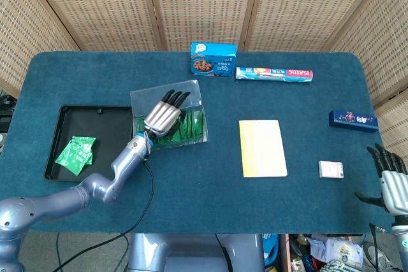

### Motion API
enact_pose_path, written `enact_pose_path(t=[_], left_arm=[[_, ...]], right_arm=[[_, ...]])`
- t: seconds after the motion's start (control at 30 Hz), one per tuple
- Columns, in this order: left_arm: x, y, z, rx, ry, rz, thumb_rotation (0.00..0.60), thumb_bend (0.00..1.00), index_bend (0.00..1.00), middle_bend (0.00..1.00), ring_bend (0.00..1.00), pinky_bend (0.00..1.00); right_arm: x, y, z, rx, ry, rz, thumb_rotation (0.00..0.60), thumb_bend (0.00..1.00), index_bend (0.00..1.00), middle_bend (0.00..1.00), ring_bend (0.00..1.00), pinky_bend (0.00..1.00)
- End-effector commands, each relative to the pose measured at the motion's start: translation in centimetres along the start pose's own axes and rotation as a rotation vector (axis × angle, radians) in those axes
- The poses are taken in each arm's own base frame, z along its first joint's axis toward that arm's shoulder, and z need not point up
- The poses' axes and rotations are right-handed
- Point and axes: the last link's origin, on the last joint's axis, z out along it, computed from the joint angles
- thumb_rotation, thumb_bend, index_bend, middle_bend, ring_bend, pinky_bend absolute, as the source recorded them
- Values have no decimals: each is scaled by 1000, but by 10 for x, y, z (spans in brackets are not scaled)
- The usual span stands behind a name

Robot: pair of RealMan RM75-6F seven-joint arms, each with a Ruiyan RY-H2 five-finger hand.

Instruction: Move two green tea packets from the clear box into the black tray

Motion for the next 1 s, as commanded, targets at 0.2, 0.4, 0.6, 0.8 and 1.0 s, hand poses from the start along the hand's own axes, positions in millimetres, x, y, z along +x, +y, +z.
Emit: enact_pose_path(t=[0.2,0.4,0.6,0.8,1.0], left_arm=[[20,-6,-6,1,52,-34,600,541,642,0,0,0],[41,-13,-13,-3,106,-61,600,541,643,0,0,0],[61,-21,-24,-7,178,-101,600,540,643,0,0,0],[82,-43,-44,6,247,-137,600,541,643,0,0,0],[86,-75,-75,56,235,-151,600,540,655,0,0,0]], right_arm=[[-1,-1,0,4,0,-2,600,0,0,0,0,0],[-1,-2,-1,6,0,-4,600,0,0,0,0,0],[-1,-3,-1,9,0,-4,600,0,0,0,0,0],[-1,-4,-2,13,0,-8,600,0,0,0,0,0],[-1,-5,-3,13,3,-7,600,0,0,0,0,0]])
